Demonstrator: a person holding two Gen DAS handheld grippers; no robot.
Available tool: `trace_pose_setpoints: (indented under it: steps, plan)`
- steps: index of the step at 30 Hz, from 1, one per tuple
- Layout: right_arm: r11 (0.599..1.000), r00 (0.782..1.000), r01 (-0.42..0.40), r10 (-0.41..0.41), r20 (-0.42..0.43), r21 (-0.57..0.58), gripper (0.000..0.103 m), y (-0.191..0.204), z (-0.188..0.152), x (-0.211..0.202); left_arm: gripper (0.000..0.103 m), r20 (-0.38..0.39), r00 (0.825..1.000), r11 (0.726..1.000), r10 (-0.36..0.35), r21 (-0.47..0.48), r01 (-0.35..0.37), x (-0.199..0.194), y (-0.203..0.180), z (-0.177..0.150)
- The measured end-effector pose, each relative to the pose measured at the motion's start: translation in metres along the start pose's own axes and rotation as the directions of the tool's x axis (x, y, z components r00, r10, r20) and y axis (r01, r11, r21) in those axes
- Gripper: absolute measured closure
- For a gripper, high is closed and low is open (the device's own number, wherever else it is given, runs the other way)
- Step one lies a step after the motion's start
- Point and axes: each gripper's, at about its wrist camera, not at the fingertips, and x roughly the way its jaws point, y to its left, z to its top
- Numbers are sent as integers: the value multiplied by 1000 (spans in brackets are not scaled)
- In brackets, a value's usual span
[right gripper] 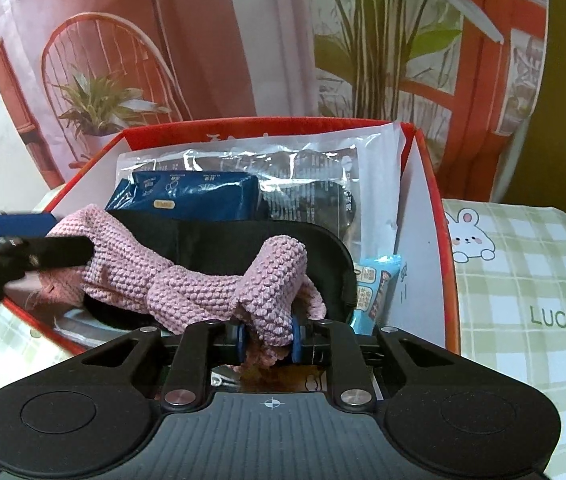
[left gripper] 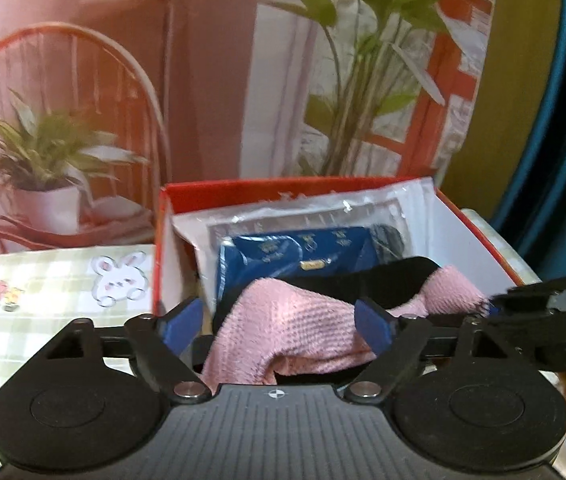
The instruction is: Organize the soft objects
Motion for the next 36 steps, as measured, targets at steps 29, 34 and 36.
trace_pose_setpoints:
  steps: [29, 34, 36]
  plan:
    - [987, 932, 153, -131, 337, -40, 0, 28, 19, -141, 0, 256, 938, 968, 235, 27, -250, -141, -38, 11]
    - [987, 906, 158, -141, 398, -9, 0, 38, 19, -181, 0, 295, 931, 973, 214, 19, -230, -179, -52, 11]
    - [987, 893, 158, -143, 427, 1, 0, 41, 17, -198, 0, 297, 930, 972, 218, 15, -233, -192, -55, 11]
